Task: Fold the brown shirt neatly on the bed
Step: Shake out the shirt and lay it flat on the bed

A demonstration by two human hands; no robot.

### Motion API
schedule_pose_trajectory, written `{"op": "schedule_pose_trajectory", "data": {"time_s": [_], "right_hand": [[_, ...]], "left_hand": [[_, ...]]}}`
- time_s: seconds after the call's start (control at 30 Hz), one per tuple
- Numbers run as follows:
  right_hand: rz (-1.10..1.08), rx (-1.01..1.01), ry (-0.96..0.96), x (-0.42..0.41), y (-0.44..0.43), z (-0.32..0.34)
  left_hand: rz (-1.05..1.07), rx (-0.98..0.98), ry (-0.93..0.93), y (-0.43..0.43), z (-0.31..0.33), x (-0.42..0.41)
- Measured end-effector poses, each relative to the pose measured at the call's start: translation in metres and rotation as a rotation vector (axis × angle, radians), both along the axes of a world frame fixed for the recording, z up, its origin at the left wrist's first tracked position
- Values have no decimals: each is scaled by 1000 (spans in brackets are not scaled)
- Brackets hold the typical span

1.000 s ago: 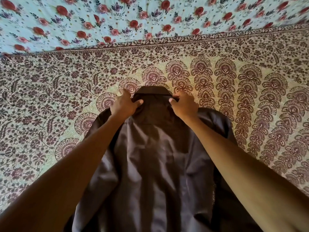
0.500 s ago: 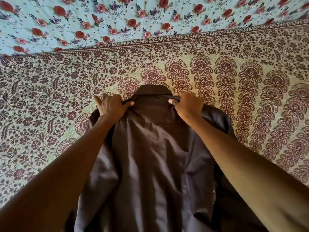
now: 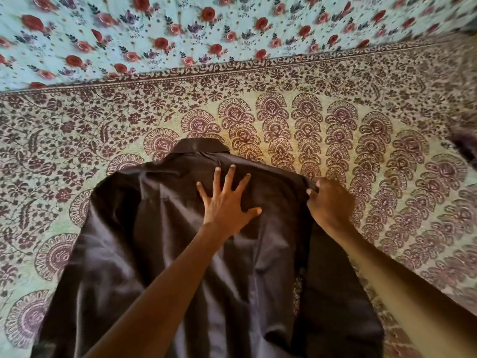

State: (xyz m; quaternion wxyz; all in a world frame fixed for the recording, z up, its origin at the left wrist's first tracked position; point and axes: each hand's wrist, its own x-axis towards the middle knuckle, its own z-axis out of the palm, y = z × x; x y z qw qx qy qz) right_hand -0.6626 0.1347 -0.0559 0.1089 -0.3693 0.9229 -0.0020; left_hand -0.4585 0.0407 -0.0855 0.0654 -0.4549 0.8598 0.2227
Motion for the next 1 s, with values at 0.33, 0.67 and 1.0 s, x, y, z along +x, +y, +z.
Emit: {"op": "schedule_pose_trajectory", "data": {"time_s": [0.33, 0.67, 1.0], "right_hand": [[-122, 35, -58, -60, -40, 4], [-128, -72, 7, -41, 15, -9], [125, -51, 336, -54, 29, 9]], "left_hand": [[45, 195, -148, -23, 11, -18], [52, 260, -193, -35, 13, -25], [45, 223, -240, -33, 16, -25]]}}
